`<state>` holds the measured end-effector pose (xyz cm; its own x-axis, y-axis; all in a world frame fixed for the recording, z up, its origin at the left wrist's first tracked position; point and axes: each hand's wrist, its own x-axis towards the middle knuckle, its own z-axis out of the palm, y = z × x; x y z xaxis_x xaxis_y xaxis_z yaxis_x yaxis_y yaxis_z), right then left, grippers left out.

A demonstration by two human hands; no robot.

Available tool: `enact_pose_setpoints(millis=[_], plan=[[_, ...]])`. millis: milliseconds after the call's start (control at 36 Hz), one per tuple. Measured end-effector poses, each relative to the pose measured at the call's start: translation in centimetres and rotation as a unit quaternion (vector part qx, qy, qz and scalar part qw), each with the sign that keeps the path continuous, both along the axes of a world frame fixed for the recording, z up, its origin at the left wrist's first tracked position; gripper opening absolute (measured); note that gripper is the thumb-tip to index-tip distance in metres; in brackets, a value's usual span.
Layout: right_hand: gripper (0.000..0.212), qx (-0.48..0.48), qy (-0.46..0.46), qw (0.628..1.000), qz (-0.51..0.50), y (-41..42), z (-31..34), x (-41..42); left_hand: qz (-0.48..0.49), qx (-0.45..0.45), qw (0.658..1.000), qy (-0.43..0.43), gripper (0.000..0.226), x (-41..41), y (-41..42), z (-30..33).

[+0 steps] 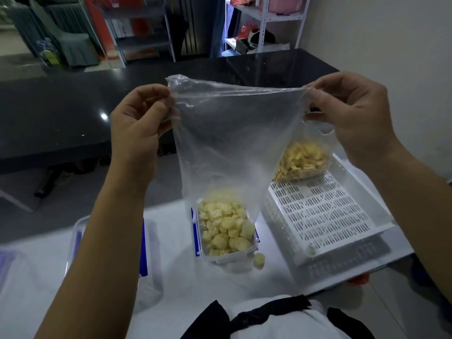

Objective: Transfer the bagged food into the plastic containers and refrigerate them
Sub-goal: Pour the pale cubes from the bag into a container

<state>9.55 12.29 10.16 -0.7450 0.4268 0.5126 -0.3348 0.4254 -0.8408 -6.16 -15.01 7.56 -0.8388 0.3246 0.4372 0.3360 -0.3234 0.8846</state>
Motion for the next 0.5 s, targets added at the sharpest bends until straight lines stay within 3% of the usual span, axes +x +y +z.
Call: enact_pose_setpoints(millis=[139,500], plan=[[0.008,0.021,-0.065,0.998,0.005,0.4,-1.0,-0.1,-0.007,-0.019,1.0,0.012,0.024,0.5,0.6,-0.1],[0.009,-0.176,-0.063,0.982,-0.019,4.7,0.4,4.7,-0.091,-0.005,0.996,-0.001,0.017,4.9,5.0,0.4]])
